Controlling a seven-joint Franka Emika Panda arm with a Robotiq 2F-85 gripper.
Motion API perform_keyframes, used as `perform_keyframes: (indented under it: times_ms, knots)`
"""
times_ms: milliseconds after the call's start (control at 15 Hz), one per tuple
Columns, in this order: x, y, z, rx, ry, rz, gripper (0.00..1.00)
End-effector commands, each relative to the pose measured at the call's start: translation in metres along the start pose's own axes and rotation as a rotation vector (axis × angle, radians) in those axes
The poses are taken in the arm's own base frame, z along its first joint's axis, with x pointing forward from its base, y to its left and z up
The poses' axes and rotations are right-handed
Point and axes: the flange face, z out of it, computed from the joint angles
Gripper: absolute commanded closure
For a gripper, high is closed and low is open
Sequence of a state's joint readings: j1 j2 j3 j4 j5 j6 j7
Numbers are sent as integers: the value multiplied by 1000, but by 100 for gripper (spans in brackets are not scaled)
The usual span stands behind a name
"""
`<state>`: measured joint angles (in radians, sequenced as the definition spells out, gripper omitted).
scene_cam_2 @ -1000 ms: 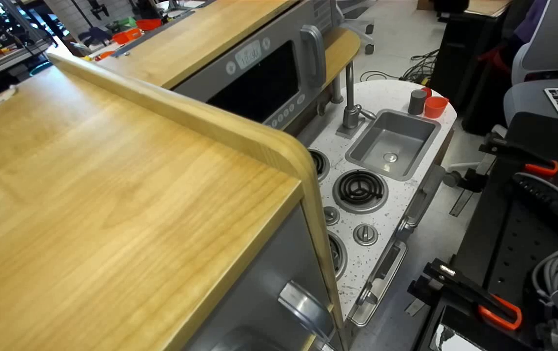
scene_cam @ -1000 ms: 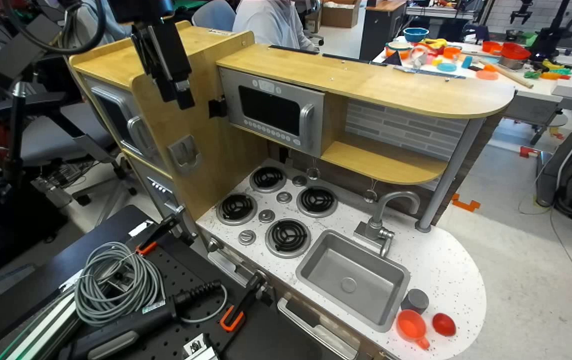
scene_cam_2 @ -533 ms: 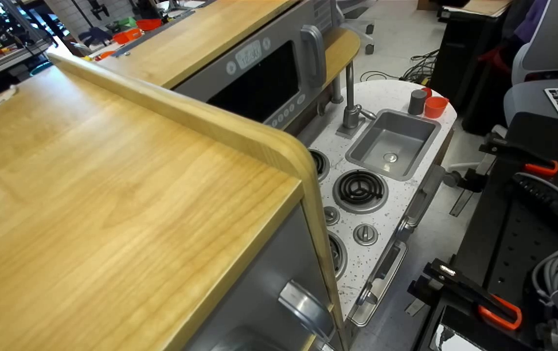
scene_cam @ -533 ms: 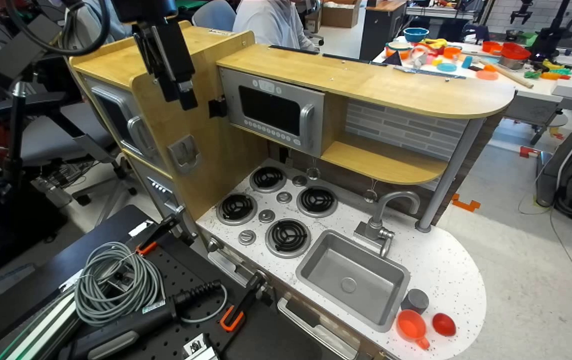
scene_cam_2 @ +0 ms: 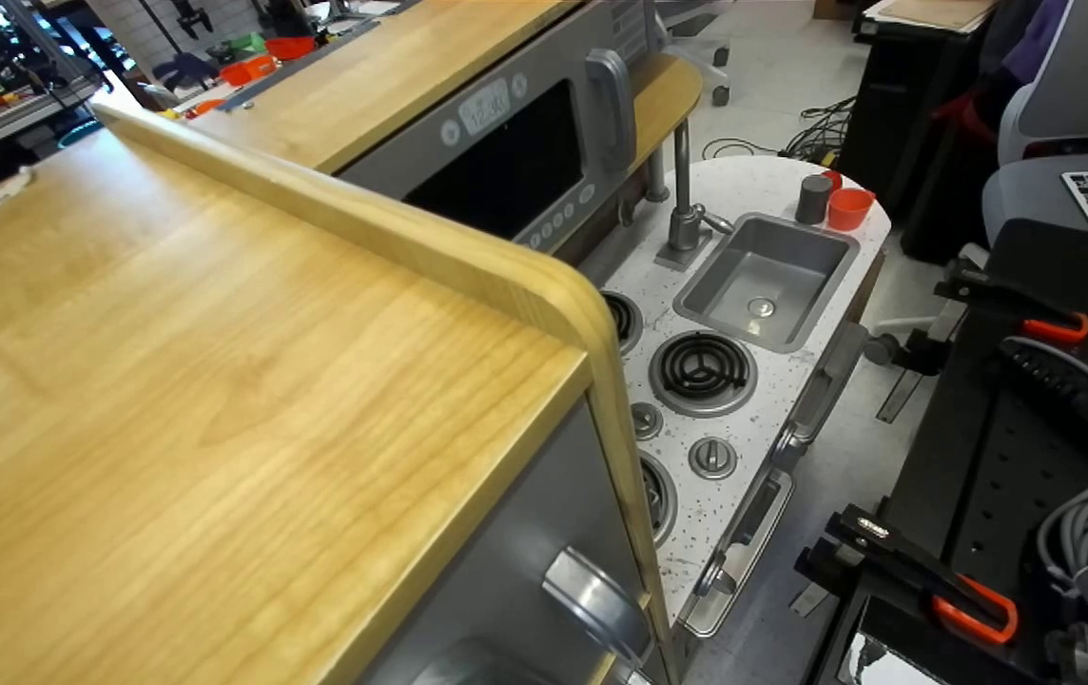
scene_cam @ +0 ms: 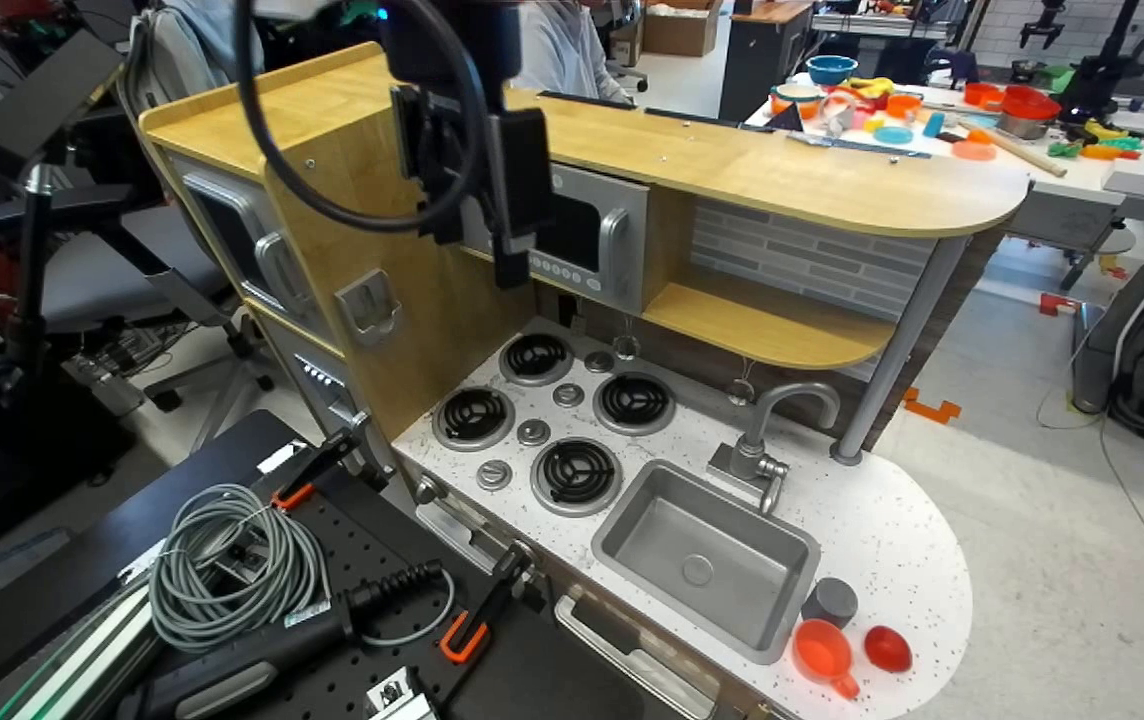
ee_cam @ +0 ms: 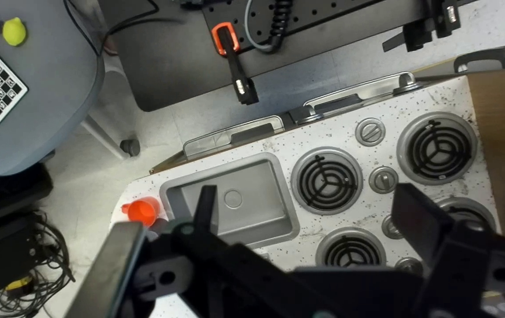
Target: Put the grey thing in the orange cup
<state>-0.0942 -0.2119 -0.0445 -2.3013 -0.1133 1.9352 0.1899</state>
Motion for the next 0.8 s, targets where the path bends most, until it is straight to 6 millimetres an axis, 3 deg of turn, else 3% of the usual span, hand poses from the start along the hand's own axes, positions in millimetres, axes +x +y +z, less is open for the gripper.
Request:
perform_keyframes:
  times_ms: [0, 133, 400, 733]
  knots:
    - [45, 65, 33, 55, -51, 18, 0]
    - [66, 104, 50, 89, -82, 55, 0]
    - [102, 165, 83, 164, -124, 114, 0]
    - [143, 217, 135, 145, -102, 102, 0]
